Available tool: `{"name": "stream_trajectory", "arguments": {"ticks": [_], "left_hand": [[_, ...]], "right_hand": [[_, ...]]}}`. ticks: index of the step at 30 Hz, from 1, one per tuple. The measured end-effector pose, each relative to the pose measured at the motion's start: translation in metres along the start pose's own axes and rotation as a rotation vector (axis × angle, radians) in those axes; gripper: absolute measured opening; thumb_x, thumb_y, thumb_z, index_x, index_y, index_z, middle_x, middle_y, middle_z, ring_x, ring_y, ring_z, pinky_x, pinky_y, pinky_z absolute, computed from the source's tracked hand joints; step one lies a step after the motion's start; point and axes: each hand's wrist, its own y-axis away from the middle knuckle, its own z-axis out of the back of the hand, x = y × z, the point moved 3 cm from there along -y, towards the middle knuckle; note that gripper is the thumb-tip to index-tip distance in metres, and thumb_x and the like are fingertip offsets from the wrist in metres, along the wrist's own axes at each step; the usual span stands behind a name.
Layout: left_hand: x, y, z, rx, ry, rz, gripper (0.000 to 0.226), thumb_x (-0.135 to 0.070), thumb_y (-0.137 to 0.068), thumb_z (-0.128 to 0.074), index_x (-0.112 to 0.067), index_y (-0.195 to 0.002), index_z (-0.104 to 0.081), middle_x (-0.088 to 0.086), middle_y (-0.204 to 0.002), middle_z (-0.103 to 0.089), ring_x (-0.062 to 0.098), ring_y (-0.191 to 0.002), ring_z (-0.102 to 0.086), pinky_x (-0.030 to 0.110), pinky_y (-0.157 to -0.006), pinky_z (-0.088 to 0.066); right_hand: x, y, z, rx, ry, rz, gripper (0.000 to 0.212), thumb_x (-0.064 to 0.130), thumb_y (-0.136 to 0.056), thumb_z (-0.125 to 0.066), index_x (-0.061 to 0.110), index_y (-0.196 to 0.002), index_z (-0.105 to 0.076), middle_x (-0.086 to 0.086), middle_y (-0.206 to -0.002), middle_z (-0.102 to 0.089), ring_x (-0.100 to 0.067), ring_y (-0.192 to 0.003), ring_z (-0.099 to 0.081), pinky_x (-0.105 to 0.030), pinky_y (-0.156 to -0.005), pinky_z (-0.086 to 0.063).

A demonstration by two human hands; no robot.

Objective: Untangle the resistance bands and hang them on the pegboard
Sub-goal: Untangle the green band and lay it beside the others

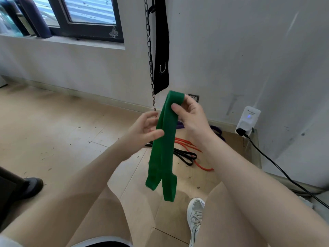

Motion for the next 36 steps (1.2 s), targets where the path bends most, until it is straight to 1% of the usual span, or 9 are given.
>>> {"name": "stream_trajectory", "arguments": {"ticks": [6,12,15,18,24,30,33,34,36], "left_hand": [[0.009,-0.001,-0.033,-0.317,0.151,-0.169,0.05,-0.006,-0.081,-0.066,-0.022,-0.122,-0.043,0.0,-0.109,-0.063,0.012,-0.098,-0.065,0.033,-0.082,-0.055],[0.001,-0.008,-0.044,-0.486,0.057,-0.234,0.033,-0.007,-0.085,-0.063,-0.03,-0.097,-0.044,-0.009,-0.096,-0.061,0.007,-0.084,-0.067,0.027,-0.074,-0.057],[0.006,-0.011,-0.039,-0.516,0.152,-0.171,0.029,-0.006,-0.086,-0.061,-0.027,-0.097,-0.045,0.0,-0.095,-0.064,0.017,-0.083,-0.069,0.033,-0.071,-0.059],[0.001,-0.011,-0.036,-0.493,0.301,-0.176,0.026,-0.005,-0.088,-0.058,-0.027,-0.096,-0.046,0.005,-0.096,-0.065,0.02,-0.082,-0.069,0.03,-0.069,-0.058],[-0.002,-0.017,-0.014,-0.477,0.448,-0.188,0.028,0.005,-0.088,-0.052,-0.02,-0.098,-0.047,0.005,-0.098,-0.062,0.007,-0.079,-0.067,0.02,-0.067,-0.053],[0.01,-0.025,-0.011,-0.356,0.465,-0.03,0.035,-0.001,-0.091,-0.05,-0.018,-0.121,-0.042,0.009,-0.118,-0.059,0.023,-0.112,-0.058,0.032,-0.091,-0.048],[-0.009,-0.016,0.02,-0.444,0.122,-0.058,0.086,-0.019,-0.083,-0.067,-0.022,-0.145,-0.007,0.002,-0.144,-0.035,0.008,-0.13,-0.035,0.03,-0.105,-0.03],[-0.022,-0.011,0.033,-0.496,-0.157,-0.18,0.098,-0.025,-0.078,-0.072,-0.021,-0.146,-0.002,0.001,-0.149,-0.023,0.007,-0.135,-0.023,0.029,-0.109,-0.021],[-0.048,-0.002,0.04,-0.424,-0.88,-0.537,0.1,-0.035,-0.067,-0.078,-0.016,-0.144,-0.018,0.007,-0.151,-0.02,0.021,-0.14,-0.016,0.039,-0.114,-0.013]], "right_hand": [[0.011,-0.01,0.004,0.021,-0.349,-0.01,0.018,0.002,-0.092,-0.048,0.018,-0.095,-0.054,0.006,-0.081,-0.061,-0.011,-0.074,-0.061,-0.029,-0.064,-0.054],[0.01,-0.013,0.005,0.015,-0.216,0.013,0.022,0.0,-0.09,-0.052,0.02,-0.096,-0.056,0.003,-0.09,-0.06,-0.013,-0.082,-0.059,-0.033,-0.076,-0.052],[0.012,-0.01,0.004,0.083,0.041,0.061,0.034,0.002,-0.089,-0.054,0.026,-0.113,-0.052,0.003,-0.107,-0.06,-0.008,-0.092,-0.061,-0.028,-0.079,-0.053],[-0.006,0.0,-0.002,0.218,0.03,-0.057,0.05,0.007,-0.092,-0.052,0.028,-0.135,-0.038,0.001,-0.119,-0.058,-0.007,-0.1,-0.062,-0.027,-0.088,-0.052],[-0.035,0.018,-0.005,0.372,0.253,-0.163,0.038,0.014,-0.1,-0.036,0.021,-0.137,-0.035,0.004,-0.118,-0.054,0.002,-0.099,-0.056,-0.014,-0.084,-0.048],[-0.05,0.006,-0.014,0.165,0.535,-0.052,0.031,0.022,-0.1,-0.035,0.017,-0.131,-0.037,-0.003,-0.106,-0.059,-0.02,-0.096,-0.059,-0.037,-0.083,-0.051],[-0.047,0.001,-0.006,0.059,0.722,0.031,0.02,0.021,-0.099,-0.039,0.015,-0.117,-0.045,-0.007,-0.096,-0.064,-0.024,-0.085,-0.061,-0.038,-0.073,-0.051],[-0.047,0.001,-0.004,0.033,0.784,0.053,0.018,0.022,-0.099,-0.039,0.016,-0.114,-0.046,-0.005,-0.093,-0.064,-0.023,-0.082,-0.061,-0.037,-0.068,-0.05],[-0.049,-0.001,-0.002,-0.002,0.969,0.14,0.017,0.022,-0.099,-0.039,0.016,-0.113,-0.046,-0.003,-0.093,-0.062,-0.024,-0.079,-0.06,-0.035,-0.06,-0.046]]}}
